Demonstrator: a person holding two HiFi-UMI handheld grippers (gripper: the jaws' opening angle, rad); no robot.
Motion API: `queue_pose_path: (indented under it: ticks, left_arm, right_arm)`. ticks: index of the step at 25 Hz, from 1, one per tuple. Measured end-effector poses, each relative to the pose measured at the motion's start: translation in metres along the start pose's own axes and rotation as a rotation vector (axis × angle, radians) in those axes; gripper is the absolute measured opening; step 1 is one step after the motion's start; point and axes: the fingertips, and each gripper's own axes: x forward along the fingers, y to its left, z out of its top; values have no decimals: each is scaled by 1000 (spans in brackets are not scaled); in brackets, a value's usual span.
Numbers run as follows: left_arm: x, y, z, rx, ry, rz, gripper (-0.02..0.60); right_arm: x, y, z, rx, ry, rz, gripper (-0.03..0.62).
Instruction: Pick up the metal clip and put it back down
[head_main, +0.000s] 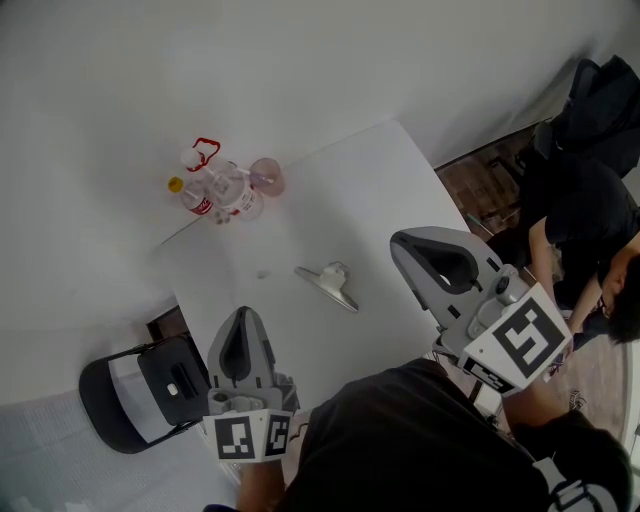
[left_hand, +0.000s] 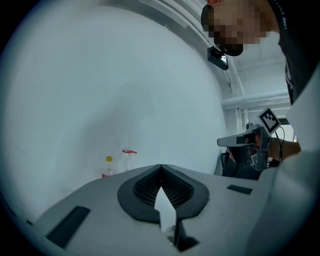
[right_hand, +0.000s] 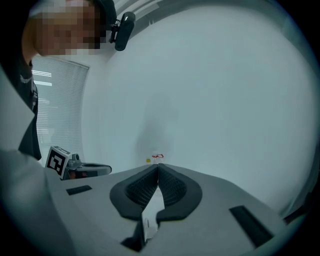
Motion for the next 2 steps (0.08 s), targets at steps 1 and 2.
queue_pose_path:
  ticks: [1, 2]
  left_arm:
    - [0, 0, 0, 1, -1, 1, 14]
    - [0, 0, 0, 2, -2, 2, 14]
  right_arm:
    - [0, 0, 0, 0, -2, 1, 18]
    - [0, 0, 1, 1, -3, 2, 17]
